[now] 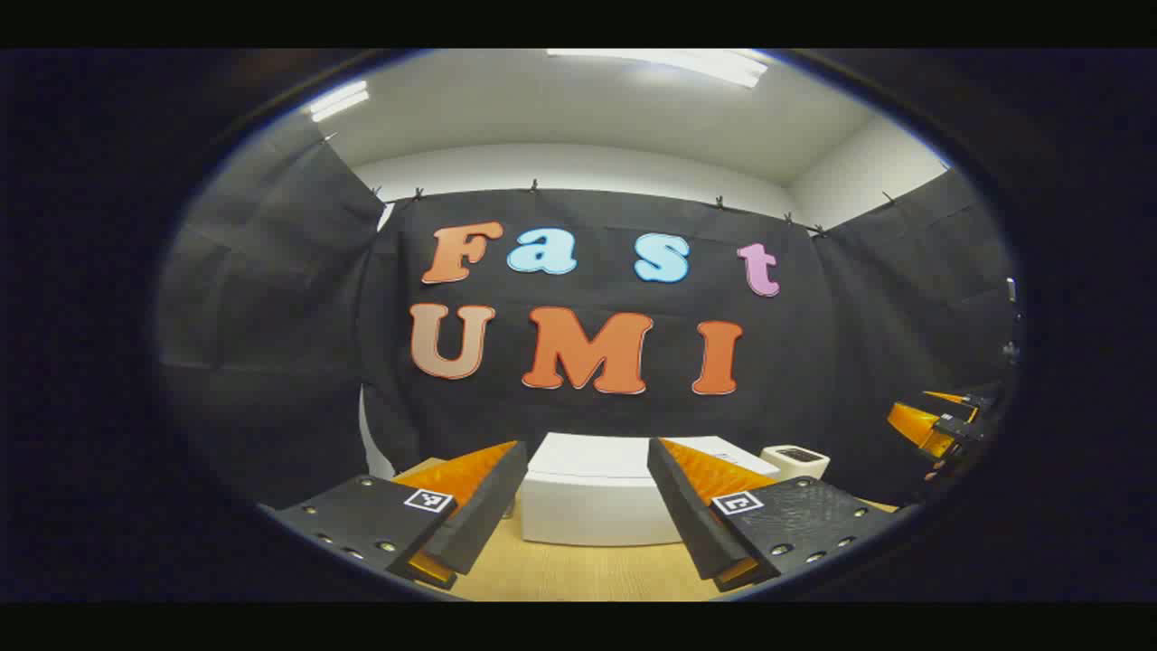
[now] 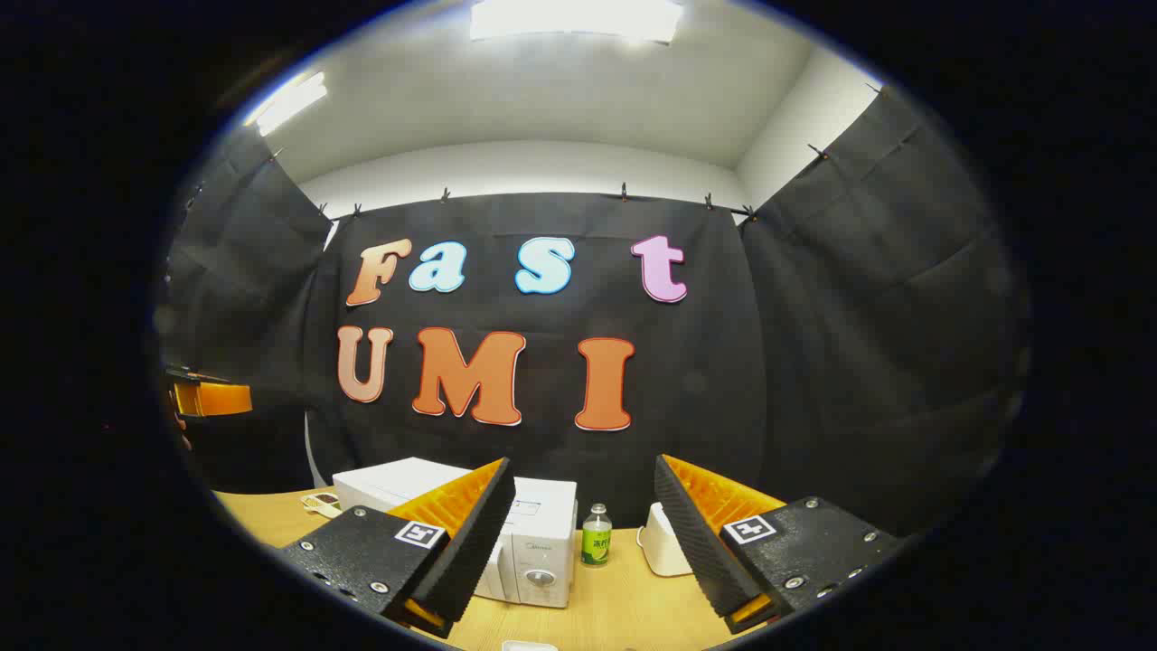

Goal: Open the microwave oven with the left hand, put the food in, and close the microwave oven.

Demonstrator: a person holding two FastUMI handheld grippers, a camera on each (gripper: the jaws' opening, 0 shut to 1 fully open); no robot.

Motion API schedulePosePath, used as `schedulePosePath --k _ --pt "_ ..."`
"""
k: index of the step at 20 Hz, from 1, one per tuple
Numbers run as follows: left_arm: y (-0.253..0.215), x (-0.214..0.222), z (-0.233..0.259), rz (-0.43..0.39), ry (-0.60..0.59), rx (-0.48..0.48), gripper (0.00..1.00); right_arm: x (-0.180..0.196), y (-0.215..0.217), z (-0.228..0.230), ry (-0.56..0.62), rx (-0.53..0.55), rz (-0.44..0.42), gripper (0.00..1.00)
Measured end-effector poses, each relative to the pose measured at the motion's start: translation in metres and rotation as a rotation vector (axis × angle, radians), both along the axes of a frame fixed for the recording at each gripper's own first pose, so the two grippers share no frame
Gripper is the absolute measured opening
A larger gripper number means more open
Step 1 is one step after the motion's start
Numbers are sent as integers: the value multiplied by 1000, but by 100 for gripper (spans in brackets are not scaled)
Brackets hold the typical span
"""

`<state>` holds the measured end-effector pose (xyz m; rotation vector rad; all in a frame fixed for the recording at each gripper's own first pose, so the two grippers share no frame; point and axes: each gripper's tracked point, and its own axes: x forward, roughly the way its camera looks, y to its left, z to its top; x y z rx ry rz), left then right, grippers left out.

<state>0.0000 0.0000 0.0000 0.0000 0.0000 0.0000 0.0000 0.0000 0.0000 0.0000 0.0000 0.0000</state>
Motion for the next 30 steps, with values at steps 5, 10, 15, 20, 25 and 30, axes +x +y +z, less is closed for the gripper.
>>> schedulePosePath --k 5,10,15,20,25,30 --pt "4 5 -6 20 8 33 88 0 16 5 -4 -12 44 97" --pt "-3 9 -8 9 15 56 88 4 14 11 -12 10 54 96" --pt "-14 12 -13 -9 18 66 88 5 4 8 1 18 51 96" --pt "-28 12 -14 -36 8 61 91 5 2 9 -10 28 57 97" --pt "-44 13 -17 -45 -8 47 88 -1 -9 3 -13 25 57 97" --pt "-66 17 -41 -37 14 22 88 -10 -22 -15 3 61 64 96"
